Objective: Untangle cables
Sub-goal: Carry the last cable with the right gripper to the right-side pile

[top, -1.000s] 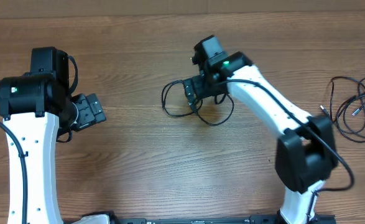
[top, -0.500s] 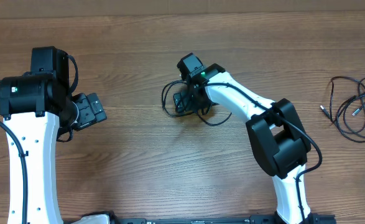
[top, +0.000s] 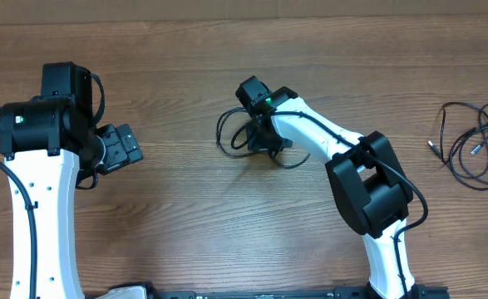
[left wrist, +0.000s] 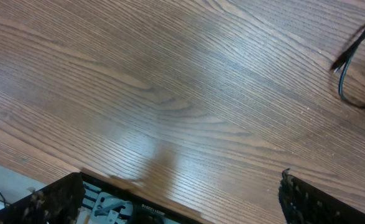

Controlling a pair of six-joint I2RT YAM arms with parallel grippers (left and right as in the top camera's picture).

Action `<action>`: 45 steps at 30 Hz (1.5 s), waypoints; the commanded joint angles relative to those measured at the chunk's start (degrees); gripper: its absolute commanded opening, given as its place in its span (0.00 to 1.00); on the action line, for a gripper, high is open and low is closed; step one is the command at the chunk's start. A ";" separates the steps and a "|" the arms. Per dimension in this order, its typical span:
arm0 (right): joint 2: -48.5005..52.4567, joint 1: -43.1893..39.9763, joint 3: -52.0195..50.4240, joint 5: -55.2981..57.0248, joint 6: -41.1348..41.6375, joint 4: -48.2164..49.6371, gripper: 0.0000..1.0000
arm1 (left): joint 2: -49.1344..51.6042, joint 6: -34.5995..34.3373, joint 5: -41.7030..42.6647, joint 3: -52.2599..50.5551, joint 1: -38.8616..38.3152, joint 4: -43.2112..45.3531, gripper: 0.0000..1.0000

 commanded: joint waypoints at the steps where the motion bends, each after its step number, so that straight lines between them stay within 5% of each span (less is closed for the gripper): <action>1: 1.79 0.04 -0.02 1.73 6.19 -1.81 0.08 | 0.20 -0.57 0.50 -0.31 -0.11 0.04 0.99; 22: -3.89 -5.20 1.70 12.55 7.54 -9.03 0.04 | 0.20 -0.15 0.68 -0.31 -0.11 0.07 0.99; 32: -18.93 -26.27 3.08 29.49 4.81 -14.95 0.04 | 0.20 -0.15 0.68 -0.31 -0.11 0.09 0.99; 42: -24.48 -54.12 3.06 21.16 -1.11 -10.36 0.04 | 0.20 -0.17 0.74 -0.31 -0.11 0.59 1.00; 45: -24.48 -58.36 3.04 5.40 -8.94 -8.57 0.29 | 0.20 -0.17 0.76 -0.31 -0.11 1.18 1.00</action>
